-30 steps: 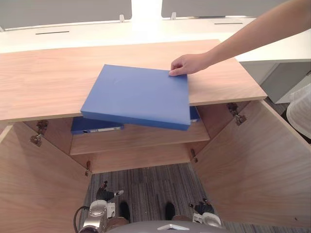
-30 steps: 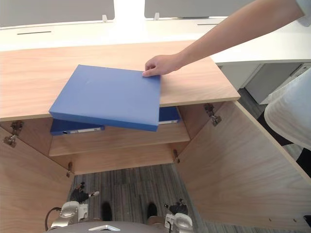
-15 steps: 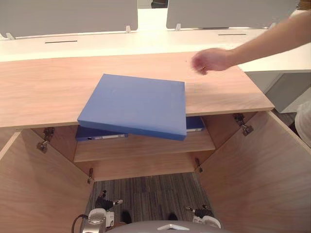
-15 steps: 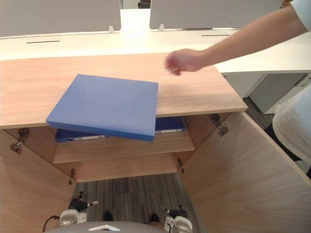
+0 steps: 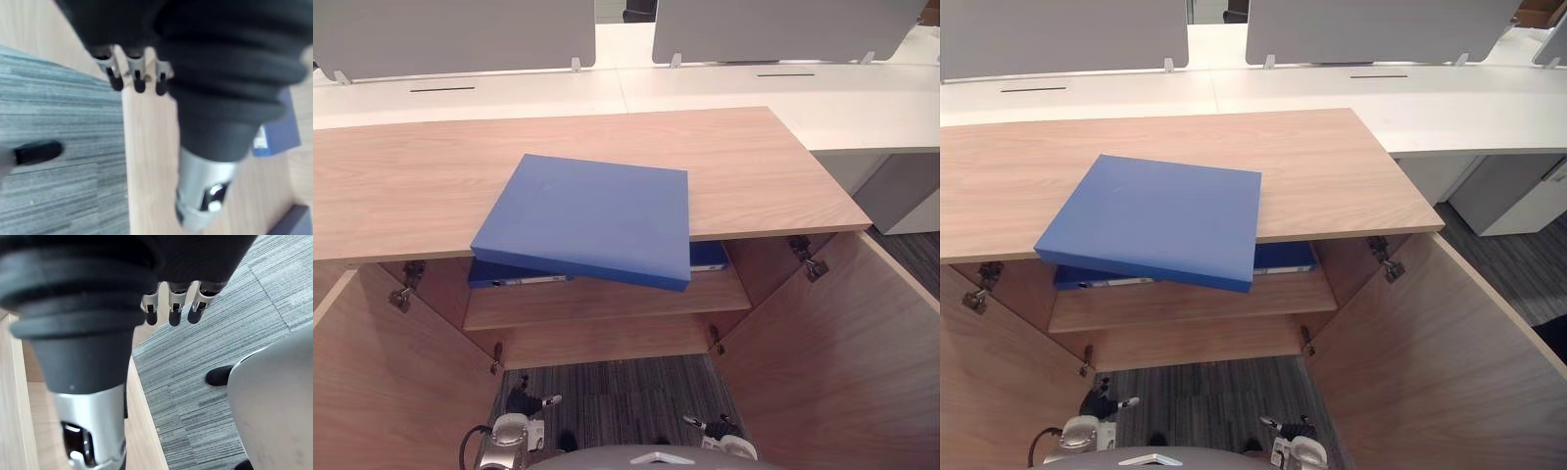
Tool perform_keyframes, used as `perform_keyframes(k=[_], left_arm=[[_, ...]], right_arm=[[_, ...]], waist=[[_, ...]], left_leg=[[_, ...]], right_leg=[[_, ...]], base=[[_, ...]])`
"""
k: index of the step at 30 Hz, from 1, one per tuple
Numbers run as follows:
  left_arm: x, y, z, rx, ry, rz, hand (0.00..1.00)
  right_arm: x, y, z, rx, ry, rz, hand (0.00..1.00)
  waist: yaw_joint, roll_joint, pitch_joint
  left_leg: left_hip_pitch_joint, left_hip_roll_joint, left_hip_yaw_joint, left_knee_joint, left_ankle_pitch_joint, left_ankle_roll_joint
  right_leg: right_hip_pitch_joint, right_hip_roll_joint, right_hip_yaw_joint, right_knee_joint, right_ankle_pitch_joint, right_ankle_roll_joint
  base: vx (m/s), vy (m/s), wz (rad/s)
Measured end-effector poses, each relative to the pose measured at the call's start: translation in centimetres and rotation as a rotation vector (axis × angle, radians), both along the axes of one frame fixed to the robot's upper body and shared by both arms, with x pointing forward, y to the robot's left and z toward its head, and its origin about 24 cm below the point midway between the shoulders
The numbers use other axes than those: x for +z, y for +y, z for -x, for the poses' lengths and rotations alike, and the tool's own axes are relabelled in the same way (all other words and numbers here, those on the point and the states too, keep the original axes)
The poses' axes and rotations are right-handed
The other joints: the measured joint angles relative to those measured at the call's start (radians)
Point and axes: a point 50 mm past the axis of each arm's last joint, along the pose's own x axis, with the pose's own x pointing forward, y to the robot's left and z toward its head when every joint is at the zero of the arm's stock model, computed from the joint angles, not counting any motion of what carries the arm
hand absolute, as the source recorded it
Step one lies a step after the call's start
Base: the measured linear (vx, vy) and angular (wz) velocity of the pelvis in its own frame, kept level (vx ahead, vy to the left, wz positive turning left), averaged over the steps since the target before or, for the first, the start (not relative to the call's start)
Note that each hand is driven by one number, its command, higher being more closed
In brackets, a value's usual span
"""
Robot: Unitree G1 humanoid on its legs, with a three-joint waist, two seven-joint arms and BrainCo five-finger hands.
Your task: Walk over to the cabinet, pick up the folder, carry it to the office cabinet, place the folder inside the office cabinet, then close the office cabinet door
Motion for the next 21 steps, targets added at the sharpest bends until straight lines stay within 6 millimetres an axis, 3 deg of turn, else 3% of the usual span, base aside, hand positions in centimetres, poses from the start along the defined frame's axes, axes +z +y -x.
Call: perform_keyframes(k=[6, 9, 13, 16, 21], left_arm=[[2.8, -0.2, -3.3, -0.012, -0.199, -0.018, 0.00], [5.3, -0.2, -5.4, -0.005, -0.346, -0.030, 0.00], [10.1, 0.4, -8.2, -0.011, -0.601, -0.060, 0.00], [12.0, 1.0, -9.0, 0.010, -0.697, -0.084, 0.00], [13.1, 1.1, -9.4, 0.021, -0.750, -0.096, 0.00]], right_arm=[[0.0, 0.1, -0.2, 0.029, -0.002, 0.007, 0.00], [0.1, 0.3, -0.3, 0.077, -0.001, 0.020, 0.00], [0.1, 0.4, -0.5, 0.124, 0.002, 0.031, 0.00], [0.1, 0.6, -0.5, 0.145, 0.002, 0.032, 0.00], [0.1, 0.8, -0.6, 0.167, 0.002, 0.031, 0.00]], waist=[[0.002, 0.000, 0.000], [0.005, -0.001, 0.000], [0.010, 0.000, 0.000], [0.009, 0.000, 0.000], [0.006, -0.001, 0.000]], left_leg=[[-0.001, 0.000, -0.008, 0.000, -0.003, 0.001], [-0.002, 0.000, -0.018, 0.000, -0.001, 0.005], [0.000, 0.003, -0.027, 0.000, -0.001, 0.006], [0.006, 0.003, -0.031, 0.000, -0.001, 0.006], [0.020, 0.004, -0.043, 0.000, -0.001, 0.006]], right_leg=[[0.001, -0.001, -0.013, 0.004, -0.010, 0.002], [0.006, 0.000, -0.020, 0.005, -0.015, 0.003], [0.011, 0.004, -0.025, 0.006, -0.016, 0.004], [0.022, 0.005, -0.028, 0.001, -0.016, 0.003], [0.040, 0.006, -0.046, 0.003, -0.019, -0.003]], base=[[0.01, -0.008, 0.03], [0.04, -0.024, 0.10], [0.04, -0.032, 0.04], [0.01, -0.032, 0.01], [-0.03, -0.020, 0.07]])
